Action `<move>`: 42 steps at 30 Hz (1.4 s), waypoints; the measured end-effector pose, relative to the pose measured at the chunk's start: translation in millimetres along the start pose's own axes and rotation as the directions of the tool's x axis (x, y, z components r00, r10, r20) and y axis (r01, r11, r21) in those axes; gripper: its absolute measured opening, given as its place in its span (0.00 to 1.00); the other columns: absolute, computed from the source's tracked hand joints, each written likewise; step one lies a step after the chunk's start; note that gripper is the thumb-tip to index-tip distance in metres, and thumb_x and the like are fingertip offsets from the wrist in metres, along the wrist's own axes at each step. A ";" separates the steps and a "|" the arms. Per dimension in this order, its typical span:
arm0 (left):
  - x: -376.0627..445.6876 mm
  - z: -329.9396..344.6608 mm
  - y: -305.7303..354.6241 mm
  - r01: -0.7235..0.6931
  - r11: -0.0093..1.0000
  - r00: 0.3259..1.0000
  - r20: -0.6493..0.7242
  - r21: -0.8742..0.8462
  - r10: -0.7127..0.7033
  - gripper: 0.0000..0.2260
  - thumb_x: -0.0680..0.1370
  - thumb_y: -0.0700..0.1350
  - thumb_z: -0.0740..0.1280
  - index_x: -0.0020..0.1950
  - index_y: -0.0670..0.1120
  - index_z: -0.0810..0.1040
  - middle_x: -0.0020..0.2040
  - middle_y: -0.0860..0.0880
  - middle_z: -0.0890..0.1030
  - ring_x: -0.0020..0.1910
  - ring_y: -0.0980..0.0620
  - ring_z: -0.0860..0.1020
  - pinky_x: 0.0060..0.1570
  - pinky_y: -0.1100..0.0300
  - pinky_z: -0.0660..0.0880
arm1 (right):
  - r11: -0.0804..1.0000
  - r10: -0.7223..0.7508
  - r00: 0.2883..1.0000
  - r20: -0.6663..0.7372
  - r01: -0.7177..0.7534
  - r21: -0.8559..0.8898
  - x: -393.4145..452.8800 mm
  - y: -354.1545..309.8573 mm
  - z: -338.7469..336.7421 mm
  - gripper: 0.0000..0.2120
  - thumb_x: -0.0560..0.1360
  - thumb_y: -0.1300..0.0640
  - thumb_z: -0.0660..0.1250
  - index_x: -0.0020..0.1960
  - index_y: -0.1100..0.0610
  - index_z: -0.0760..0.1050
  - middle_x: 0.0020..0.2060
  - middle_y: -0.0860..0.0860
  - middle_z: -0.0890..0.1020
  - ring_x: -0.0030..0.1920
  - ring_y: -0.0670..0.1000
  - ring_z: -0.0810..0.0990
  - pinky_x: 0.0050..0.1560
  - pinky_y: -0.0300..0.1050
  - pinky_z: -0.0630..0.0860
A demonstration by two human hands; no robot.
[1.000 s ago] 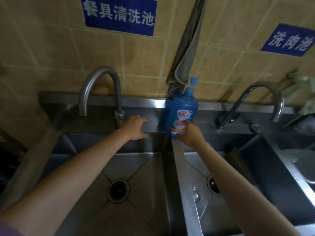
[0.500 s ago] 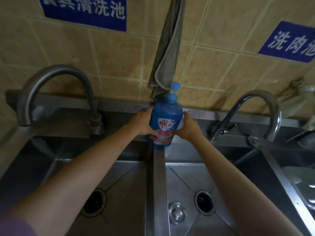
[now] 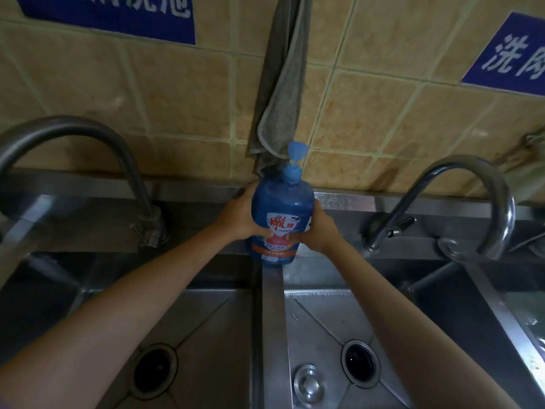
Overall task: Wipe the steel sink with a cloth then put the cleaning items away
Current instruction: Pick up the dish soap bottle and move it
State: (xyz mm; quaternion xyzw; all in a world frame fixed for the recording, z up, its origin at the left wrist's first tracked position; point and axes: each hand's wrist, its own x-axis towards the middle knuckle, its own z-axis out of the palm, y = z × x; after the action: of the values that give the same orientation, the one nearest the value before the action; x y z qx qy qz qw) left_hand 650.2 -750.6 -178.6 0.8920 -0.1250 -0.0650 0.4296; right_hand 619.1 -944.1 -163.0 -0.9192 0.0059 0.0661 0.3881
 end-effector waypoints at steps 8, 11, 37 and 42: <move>4.0 1.2 -8.0 -0.006 0.995 1.000 0.028 -0.104 0.009 0.51 0.57 0.50 0.81 0.74 0.54 0.57 0.72 0.50 0.67 0.71 0.48 0.65 0.65 0.42 0.69 | 0.998 -0.017 1.000 0.005 0.016 0.068 2.0 1.1 3.2 0.43 0.66 0.56 0.78 0.73 0.56 0.56 0.64 0.58 0.75 0.62 0.60 0.75 0.61 0.59 0.75; 3.6 0.8 -9.1 -0.017 0.994 0.999 0.045 -0.107 0.021 0.52 0.55 0.56 0.79 0.74 0.57 0.56 0.72 0.50 0.67 0.71 0.48 0.65 0.65 0.41 0.69 | 0.997 -0.024 1.000 0.009 0.023 0.080 1.8 2.7 3.6 0.43 0.67 0.57 0.77 0.73 0.56 0.55 0.64 0.58 0.74 0.63 0.60 0.75 0.61 0.59 0.75; 4.8 -1.2 -14.9 0.020 0.989 0.995 0.095 -0.148 -0.006 0.43 0.62 0.42 0.79 0.73 0.50 0.61 0.71 0.48 0.68 0.69 0.48 0.68 0.64 0.47 0.71 | 0.983 -0.071 0.995 0.070 0.057 0.177 15.6 24.3 5.2 0.48 0.63 0.63 0.78 0.73 0.58 0.53 0.66 0.58 0.72 0.66 0.58 0.72 0.64 0.57 0.73; 2.0 1.5 -14.4 0.042 0.976 0.996 0.080 -0.214 -0.025 0.43 0.64 0.40 0.79 0.73 0.50 0.61 0.71 0.48 0.68 0.69 0.47 0.68 0.63 0.48 0.72 | 0.977 -0.072 0.996 0.054 0.059 0.206 17.8 28.8 9.8 0.47 0.66 0.64 0.77 0.75 0.56 0.51 0.66 0.57 0.72 0.66 0.58 0.72 0.63 0.54 0.73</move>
State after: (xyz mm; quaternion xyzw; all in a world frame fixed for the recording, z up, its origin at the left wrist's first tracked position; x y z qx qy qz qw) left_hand 654.2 -743.7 -190.8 0.8390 -0.1186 -0.1196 0.5175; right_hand 633.8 -956.5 -192.6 -0.8717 -0.0294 0.0805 0.4825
